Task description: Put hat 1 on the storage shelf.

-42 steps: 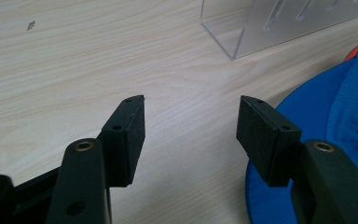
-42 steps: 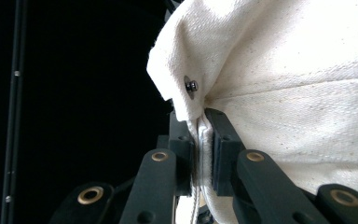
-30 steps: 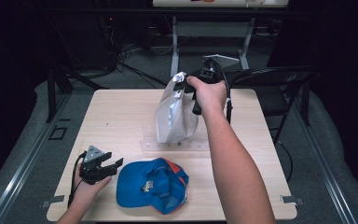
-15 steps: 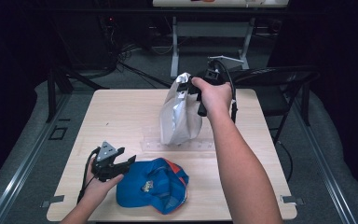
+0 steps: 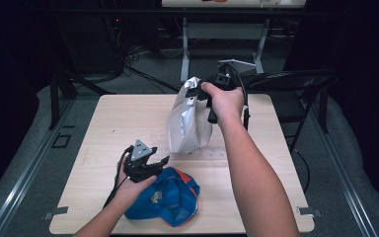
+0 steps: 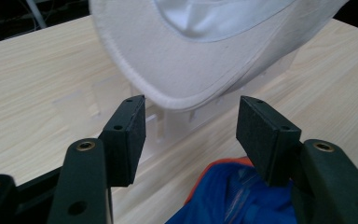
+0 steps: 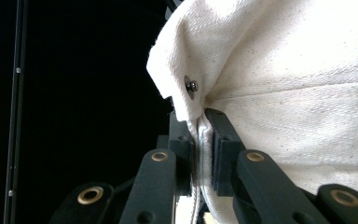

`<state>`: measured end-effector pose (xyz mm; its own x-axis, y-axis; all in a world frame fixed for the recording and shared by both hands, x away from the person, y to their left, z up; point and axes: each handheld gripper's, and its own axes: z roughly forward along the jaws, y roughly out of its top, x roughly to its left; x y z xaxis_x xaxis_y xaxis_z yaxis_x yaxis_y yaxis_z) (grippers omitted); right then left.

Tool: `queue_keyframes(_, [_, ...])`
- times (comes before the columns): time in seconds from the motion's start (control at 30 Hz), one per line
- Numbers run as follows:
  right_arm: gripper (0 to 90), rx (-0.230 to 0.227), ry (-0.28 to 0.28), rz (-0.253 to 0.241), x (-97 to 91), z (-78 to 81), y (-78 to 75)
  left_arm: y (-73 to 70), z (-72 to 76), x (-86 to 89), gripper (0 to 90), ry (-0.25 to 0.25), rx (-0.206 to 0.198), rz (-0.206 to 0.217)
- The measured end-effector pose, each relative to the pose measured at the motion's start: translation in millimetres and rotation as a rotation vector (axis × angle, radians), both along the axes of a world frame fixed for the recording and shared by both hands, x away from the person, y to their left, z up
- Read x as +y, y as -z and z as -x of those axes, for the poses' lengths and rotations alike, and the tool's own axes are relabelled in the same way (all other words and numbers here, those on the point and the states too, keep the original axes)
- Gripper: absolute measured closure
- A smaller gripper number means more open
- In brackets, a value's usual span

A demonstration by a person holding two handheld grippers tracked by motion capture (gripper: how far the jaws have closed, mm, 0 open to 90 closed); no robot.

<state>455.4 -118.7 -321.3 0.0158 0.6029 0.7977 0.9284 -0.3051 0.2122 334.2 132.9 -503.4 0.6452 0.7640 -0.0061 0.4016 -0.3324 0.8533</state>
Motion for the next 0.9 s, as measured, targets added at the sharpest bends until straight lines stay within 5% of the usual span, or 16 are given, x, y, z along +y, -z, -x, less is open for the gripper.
queue_keyframes(0.2, [81.6, -0.004, -0.01, -0.001, 3.0, 0.3, 0.0, 5.0, -1.4, -19.2, 42.5, 0.012, -0.017, -0.027])
queue_keyframes(0.4, [81.6, -0.002, -0.012, -0.001, 3.3, 0.9, -0.1, 9.7, -9.2, -27.0, 44.1, -0.03, -0.031, -0.08])
queue_keyframes(0.5, [81.6, -0.003, -0.016, -0.003, 4.1, 1.1, -0.1, 11.9, -13.5, -28.5, 48.9, -0.03, -0.013, -0.089])
queue_keyframes(0.6, [81.6, -0.002, -0.02, -0.002, 6.2, 0.8, -0.2, 13.3, -14.6, -28.6, 63.1, -0.022, -0.013, -0.1])
queue_keyframes(0.9, [81.6, -0.012, -0.031, -0.003, 11.8, 0.6, -2.1, 7.7, -14.1, -12.3, 72.6, -0.015, -0.045, -0.085])
